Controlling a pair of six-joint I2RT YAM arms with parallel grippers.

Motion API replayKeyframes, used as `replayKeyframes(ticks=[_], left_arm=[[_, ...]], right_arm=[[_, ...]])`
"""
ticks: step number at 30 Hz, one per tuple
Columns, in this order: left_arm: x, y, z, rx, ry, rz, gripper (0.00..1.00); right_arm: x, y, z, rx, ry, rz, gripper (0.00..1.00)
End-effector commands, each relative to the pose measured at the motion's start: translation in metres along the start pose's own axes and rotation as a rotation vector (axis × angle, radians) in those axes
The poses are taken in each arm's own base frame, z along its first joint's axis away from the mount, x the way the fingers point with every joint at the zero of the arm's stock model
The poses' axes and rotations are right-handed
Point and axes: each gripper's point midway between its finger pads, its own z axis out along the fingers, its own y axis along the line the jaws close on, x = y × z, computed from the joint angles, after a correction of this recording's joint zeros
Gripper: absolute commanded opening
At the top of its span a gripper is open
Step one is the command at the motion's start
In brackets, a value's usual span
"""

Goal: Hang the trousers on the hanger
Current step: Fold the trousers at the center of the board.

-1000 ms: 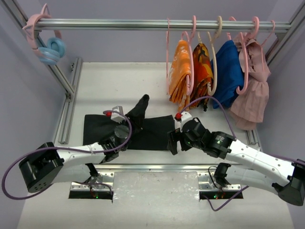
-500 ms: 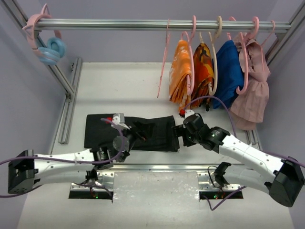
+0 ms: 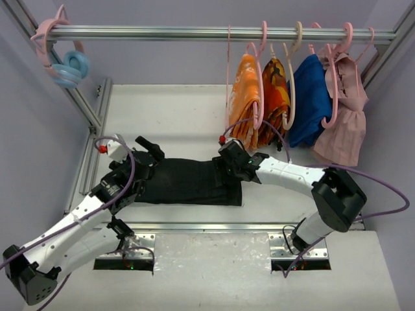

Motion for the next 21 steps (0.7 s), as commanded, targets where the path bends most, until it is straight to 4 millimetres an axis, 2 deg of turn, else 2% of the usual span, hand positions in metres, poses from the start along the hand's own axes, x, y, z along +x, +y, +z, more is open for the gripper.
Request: replayKeyframes(ticks=[1, 5, 12, 18, 21], left_arm=[[0.020, 0.022, 0.024, -0.064, 0.155, 0.097, 1.00], [0.024, 0.035, 0.036, -0.059, 0.180, 0.105, 1.00], [0.019, 0.041, 0.035, -0.053, 0.171, 0.143, 1.00], [0.011, 0.044, 0.029, -0.050, 0.148, 0.162, 1.00], [0.010, 0.044, 0.027, -0.045, 0.148, 0.159, 1.00]], right_arm=[[-0.033, 0.004, 0.018, 0.048, -0.089, 0.096, 0.69], [-0.031, 0.004, 0.037, 0.028, -0.056, 0.113, 0.66], [-0.018, 0.003, 0.048, 0.024, -0.027, 0.134, 0.53], [-0.026, 0.016, 0.037, -0.062, -0.071, 0.136, 0.32], [-0.036, 0.024, 0.025, -0.096, -0.103, 0.114, 0.13]])
